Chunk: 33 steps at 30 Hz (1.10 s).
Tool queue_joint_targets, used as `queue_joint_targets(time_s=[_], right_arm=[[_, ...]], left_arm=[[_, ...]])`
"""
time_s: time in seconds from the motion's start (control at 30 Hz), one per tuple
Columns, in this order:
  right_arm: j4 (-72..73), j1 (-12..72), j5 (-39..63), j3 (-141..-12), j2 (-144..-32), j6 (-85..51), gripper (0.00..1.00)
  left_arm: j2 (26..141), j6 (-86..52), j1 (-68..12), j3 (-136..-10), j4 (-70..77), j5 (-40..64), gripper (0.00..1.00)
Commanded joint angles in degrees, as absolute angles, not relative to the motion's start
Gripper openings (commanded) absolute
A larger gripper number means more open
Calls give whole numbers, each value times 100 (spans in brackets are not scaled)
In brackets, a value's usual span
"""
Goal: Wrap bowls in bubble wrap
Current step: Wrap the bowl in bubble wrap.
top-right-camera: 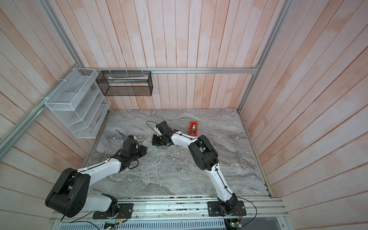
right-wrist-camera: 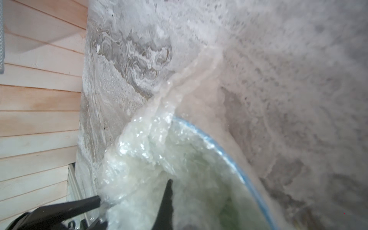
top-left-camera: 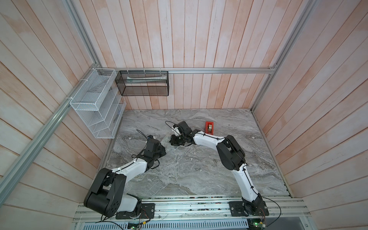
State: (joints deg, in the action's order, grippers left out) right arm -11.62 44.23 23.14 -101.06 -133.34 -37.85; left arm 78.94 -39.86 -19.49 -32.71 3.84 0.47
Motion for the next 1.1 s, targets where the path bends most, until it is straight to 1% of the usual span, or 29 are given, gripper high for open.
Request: queue_joint_targets(time_s=[0.0,0.13,0.2,0.33,0.43,0.53,0.73,0.9,1.07], right_arm=[[-1993,4401,1180,-10037,-13934,-3550,0],[-2065,4446,1090,-10137,-13966,-3551,0],[-2133,4463,1041,-10182,-13962,-3551,0],[-2144,4465,1073,-10189,-13931,-3549,0],[-2136,4465,1189,-10203,-13965,-3592,0],[-2099,4469,1299,-10217,-13981,-3651,0],[-2100,4465,1312,-10188,-13966,-3698,0],[-2042,4457,1413,-10150,-13966,-3770,0],[-2026,4440,1423,-10057,-13904,-3770,0]], left_arm=[[7644,-3875,-1882,-3108,96,184,54],[7305,-3975,-1837,-2966,44,220,67],[7071,-4044,-1820,-2781,220,480,73],[6630,-4321,-1821,-2326,868,1031,77],[6571,-4456,-1823,-2106,1311,1310,80],[6786,-4441,-1818,-2049,1609,1334,81],[7448,-4689,-1802,-2128,2661,1595,80],[8108,-4669,-1810,-2408,3020,1653,78],[8315,-4635,-1779,-2489,3333,1592,77]])
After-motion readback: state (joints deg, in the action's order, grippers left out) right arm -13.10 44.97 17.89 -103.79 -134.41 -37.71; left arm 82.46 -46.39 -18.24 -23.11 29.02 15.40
